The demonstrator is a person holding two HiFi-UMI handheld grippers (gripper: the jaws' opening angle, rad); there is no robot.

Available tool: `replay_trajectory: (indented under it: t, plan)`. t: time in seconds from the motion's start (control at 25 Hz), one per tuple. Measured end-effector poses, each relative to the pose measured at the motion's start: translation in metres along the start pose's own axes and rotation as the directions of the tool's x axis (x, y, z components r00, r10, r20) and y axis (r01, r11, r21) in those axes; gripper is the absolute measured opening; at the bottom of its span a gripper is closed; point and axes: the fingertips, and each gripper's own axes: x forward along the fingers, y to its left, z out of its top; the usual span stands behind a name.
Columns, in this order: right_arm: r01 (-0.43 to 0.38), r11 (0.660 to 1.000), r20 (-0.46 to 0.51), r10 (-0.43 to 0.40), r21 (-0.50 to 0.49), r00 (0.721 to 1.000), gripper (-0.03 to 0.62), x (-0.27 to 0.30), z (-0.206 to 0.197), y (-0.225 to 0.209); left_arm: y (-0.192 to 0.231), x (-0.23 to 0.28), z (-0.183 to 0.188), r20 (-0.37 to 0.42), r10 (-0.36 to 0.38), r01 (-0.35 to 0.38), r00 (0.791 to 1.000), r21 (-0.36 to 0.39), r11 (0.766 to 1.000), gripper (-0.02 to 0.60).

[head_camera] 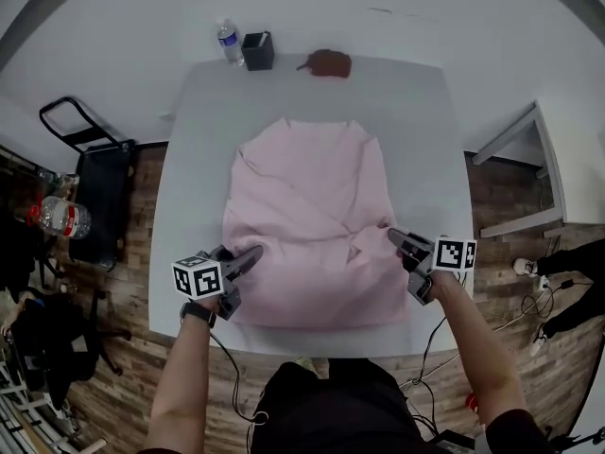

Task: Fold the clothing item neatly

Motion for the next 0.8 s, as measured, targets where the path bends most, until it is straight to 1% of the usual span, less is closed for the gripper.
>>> replay_trajectory:
  t: [0.04, 0.08, 0.16, 0.2, 0.24, 0.28, 0.36, 0.44, 0.48, 0.52, 0.6, 0.64, 0.68, 0.72, 0.76, 0.8]
  plan:
    - [0.001, 0.998, 0.013, -0.002, 0.063, 1.0, 0.132, 0.004, 0.004, -0.004, 0.004, 0.001, 0.002, 0.005, 0.008, -0.008, 1.0, -0.015, 1.0, 0.208]
    - [0.001, 0.99, 0.029, -0.006, 0.141, 1.0, 0.168, 0.007, 0.007, -0.007, 0.009, 0.0, 0.004, 0.021, 0.015, -0.014, 1.0, -0.046, 0.999, 0.216]
    - [0.024, 0.959, 0.067, -0.044, 0.282, 0.997, 0.178, 0.006, 0.01, -0.016, 0.021, -0.005, 0.012, 0.074, 0.037, -0.026, 0.997, -0.146, 0.989, 0.235]
    - [0.045, 0.944, 0.086, -0.077, 0.327, 0.993, 0.178, 0.003, 0.011, -0.02, 0.026, -0.007, 0.016, 0.096, 0.05, -0.031, 0.994, -0.193, 0.981, 0.235]
    - [0.066, 0.933, 0.103, -0.109, 0.355, 0.989, 0.178, -0.001, 0.013, -0.024, 0.03, -0.008, 0.019, 0.109, 0.061, -0.035, 0.992, -0.224, 0.974, 0.235]
    - [0.084, 0.925, 0.117, -0.136, 0.371, 0.984, 0.178, -0.006, 0.014, -0.026, 0.033, -0.007, 0.021, 0.111, 0.067, -0.039, 0.992, -0.237, 0.971, 0.235]
    - [0.113, 0.916, 0.124, -0.173, 0.385, 0.977, 0.178, -0.014, 0.014, -0.027, 0.037, -0.007, 0.022, 0.105, 0.079, -0.052, 0.991, -0.232, 0.971, 0.235]
    - [0.133, 0.902, 0.092, -0.186, 0.411, 0.978, 0.178, -0.018, 0.008, -0.029, 0.039, -0.009, 0.022, 0.109, 0.097, -0.072, 0.989, -0.22, 0.973, 0.235]
    - [0.129, 0.895, 0.06, -0.171, 0.426, 0.984, 0.178, -0.018, 0.004, -0.029, 0.036, -0.009, 0.023, 0.109, 0.097, -0.073, 0.989, -0.208, 0.975, 0.235]
    - [0.116, 0.894, 0.017, -0.137, 0.433, 0.99, 0.178, -0.015, -0.001, -0.028, 0.031, -0.007, 0.023, 0.103, 0.087, -0.066, 0.991, -0.193, 0.979, 0.235]
    - [0.084, 0.905, -0.061, -0.064, 0.417, 0.996, 0.178, -0.011, -0.009, -0.022, 0.022, -0.005, 0.02, 0.091, 0.069, -0.053, 0.993, -0.166, 0.985, 0.235]
    - [0.063, 0.909, -0.059, -0.042, 0.412, 0.997, 0.178, -0.013, -0.008, -0.02, 0.019, -0.005, 0.019, 0.094, 0.069, -0.053, 0.993, -0.163, 0.985, 0.235]
    - [0.037, 0.906, -0.018, -0.032, 0.421, 0.999, 0.177, -0.017, -0.002, -0.019, 0.018, -0.008, 0.02, 0.106, 0.072, -0.053, 0.992, -0.167, 0.984, 0.235]
    - [0.009, 0.901, 0.043, -0.031, 0.434, 0.999, 0.176, -0.023, 0.005, -0.017, 0.017, -0.012, 0.022, 0.122, 0.075, -0.053, 0.99, -0.175, 0.983, 0.235]
    - [-0.012, 0.902, 0.093, -0.031, 0.431, 0.995, 0.176, -0.028, 0.011, -0.015, 0.016, -0.016, 0.023, 0.134, 0.075, -0.05, 0.988, -0.18, 0.982, 0.235]
    - [-0.02, 0.916, 0.113, -0.028, 0.401, 0.993, 0.176, -0.031, 0.012, -0.01, 0.014, -0.02, 0.022, 0.139, 0.071, -0.046, 0.988, -0.177, 0.983, 0.235]
